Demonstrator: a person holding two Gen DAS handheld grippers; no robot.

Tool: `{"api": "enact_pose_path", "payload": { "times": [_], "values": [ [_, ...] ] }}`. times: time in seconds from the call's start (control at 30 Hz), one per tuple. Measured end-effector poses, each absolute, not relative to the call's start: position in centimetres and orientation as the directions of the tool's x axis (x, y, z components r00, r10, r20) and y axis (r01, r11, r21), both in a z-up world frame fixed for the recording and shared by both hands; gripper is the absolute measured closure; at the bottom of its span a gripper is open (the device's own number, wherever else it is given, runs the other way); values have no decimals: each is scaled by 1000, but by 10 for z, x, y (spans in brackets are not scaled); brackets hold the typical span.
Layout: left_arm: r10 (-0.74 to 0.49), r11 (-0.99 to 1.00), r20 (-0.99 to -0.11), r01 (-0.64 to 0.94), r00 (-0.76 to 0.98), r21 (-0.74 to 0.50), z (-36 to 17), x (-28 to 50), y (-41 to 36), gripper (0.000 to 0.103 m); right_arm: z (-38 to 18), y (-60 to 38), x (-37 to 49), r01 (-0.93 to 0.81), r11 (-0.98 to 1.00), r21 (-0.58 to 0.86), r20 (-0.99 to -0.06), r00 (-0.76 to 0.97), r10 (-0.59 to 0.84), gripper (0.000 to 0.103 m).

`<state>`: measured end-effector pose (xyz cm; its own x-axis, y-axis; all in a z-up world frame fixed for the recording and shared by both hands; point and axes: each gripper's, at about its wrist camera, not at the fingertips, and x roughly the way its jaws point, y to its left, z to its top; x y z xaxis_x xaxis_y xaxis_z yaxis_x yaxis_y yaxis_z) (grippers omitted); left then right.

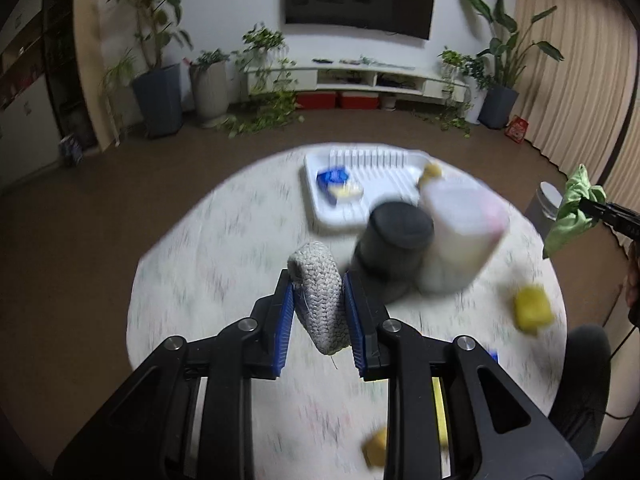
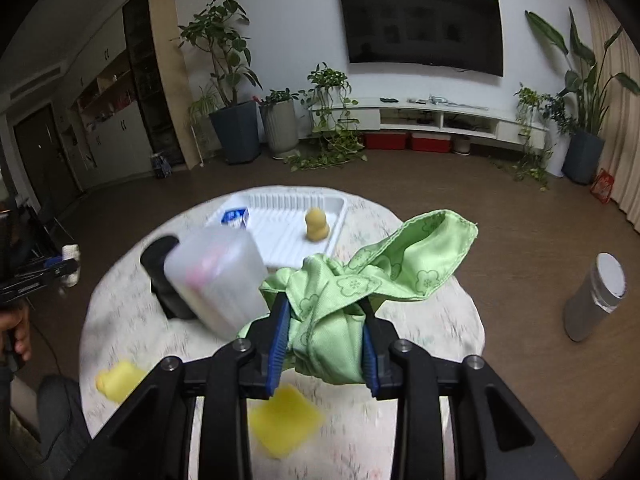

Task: Organize soft objects
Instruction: 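Lift and carry the knitted sock and green cloth over the white tray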

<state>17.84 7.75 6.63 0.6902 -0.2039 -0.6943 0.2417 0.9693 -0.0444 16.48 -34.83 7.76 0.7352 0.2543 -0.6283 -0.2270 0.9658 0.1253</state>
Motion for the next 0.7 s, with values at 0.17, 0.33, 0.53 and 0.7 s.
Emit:
{"api": "enact_pose_path", "payload": {
  "times": [0.17,0.33,0.53,0.7],
  "values": [
    [-222,957,-679,290,700,-15,81,221,59,80,82,-331,193,-295,940,172,-637,695,335,69],
    [-272,942,-658,334,702,-34,88,253,47,80,82,-323,220,-316,926,209,-626,684,375,69],
    [-265,923,-683,385,681,26,79,307,31,80,91,-314,277,-346,904,252,-624,656,425,69],
    [-300,900,-707,435,640,12,67,354,25,80,92,-309,331,-356,886,297,-626,628,462,69]
  ]
}}
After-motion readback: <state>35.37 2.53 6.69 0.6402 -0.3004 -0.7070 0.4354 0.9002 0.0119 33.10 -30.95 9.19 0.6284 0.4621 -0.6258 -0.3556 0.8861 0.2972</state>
